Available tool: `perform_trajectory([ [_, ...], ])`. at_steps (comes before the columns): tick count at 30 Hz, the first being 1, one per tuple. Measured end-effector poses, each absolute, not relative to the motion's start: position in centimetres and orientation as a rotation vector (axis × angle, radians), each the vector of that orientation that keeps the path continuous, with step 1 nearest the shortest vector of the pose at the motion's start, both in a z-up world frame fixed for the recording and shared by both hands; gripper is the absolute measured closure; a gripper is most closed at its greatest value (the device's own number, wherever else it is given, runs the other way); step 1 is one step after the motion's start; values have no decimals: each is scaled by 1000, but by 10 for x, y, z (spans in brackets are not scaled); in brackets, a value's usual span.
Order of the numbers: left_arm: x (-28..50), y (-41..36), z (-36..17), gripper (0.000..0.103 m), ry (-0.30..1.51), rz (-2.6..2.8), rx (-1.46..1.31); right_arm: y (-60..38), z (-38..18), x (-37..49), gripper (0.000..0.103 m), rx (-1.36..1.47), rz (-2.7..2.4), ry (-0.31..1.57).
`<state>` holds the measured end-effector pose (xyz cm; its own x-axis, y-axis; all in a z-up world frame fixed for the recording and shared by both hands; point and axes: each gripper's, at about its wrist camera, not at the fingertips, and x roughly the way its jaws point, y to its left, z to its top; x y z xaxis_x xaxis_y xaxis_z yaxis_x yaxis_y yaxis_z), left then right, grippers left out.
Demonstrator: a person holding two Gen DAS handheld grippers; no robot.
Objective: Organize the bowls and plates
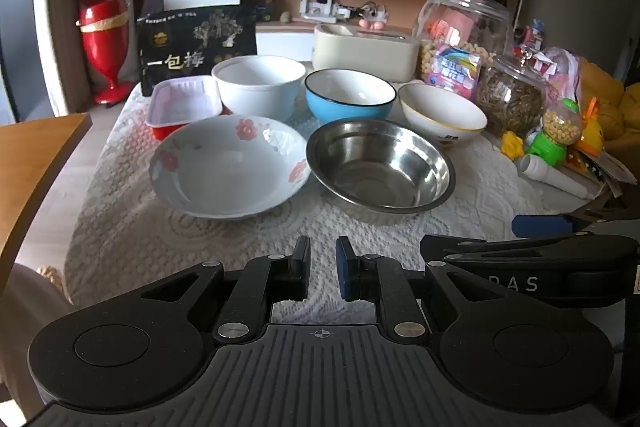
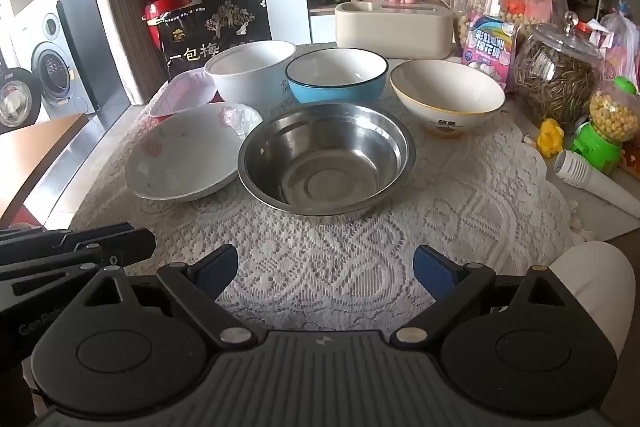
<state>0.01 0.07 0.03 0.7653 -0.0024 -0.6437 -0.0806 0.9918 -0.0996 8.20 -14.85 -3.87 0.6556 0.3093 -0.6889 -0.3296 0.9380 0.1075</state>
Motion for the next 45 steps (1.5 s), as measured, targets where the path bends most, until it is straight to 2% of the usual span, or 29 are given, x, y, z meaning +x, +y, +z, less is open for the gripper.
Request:
perform_trajectory([
  [45,-1,-5,-6,86,710,41,-129,-150,-40,82,7,-26,359,785],
])
